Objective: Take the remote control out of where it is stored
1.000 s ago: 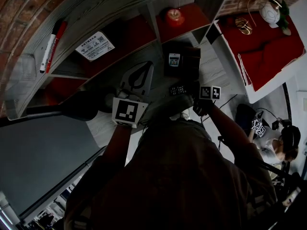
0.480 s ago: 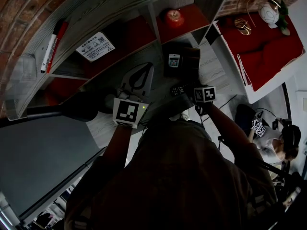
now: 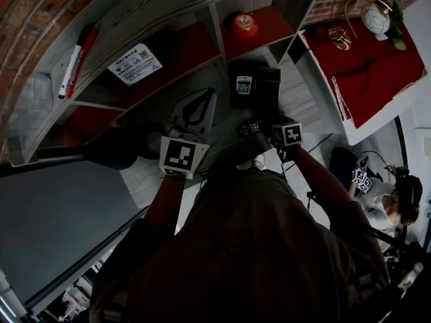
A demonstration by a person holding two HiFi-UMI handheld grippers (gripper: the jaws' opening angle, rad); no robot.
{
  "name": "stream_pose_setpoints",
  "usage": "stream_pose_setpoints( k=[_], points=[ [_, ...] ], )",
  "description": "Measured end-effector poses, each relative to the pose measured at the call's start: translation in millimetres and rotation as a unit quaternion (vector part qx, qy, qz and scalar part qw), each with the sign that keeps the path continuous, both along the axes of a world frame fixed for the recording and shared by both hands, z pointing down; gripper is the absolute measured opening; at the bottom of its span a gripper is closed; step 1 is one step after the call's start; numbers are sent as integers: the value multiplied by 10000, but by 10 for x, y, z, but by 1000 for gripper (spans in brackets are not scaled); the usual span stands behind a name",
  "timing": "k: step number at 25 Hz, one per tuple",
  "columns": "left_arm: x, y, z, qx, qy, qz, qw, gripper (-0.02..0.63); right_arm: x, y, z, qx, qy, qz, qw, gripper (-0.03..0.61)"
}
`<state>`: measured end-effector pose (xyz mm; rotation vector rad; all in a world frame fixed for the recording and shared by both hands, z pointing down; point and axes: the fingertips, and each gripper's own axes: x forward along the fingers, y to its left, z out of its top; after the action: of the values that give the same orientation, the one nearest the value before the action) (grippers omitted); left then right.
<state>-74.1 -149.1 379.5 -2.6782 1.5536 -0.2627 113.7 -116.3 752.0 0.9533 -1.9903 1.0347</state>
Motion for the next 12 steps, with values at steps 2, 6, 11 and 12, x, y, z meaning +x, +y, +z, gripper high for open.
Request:
stream_pose_setpoints(
  k=[2,6,11,12],
  points=[
    [9,5,9,-13,-14,10,10000,12,-5,19,19,-51,-96,23,9999,399],
    [24,8,9,1,-13,25,10000,12,-2,33,11,48,9,-83,10000,399],
    [39,14,18,4,-63,56,10000,12,6,56,-16,-7,67,-53,10000,399],
    [36,23,49,-16,-108,80,9999,12,8,52,-25,9,76,-68,9999,399]
  ],
)
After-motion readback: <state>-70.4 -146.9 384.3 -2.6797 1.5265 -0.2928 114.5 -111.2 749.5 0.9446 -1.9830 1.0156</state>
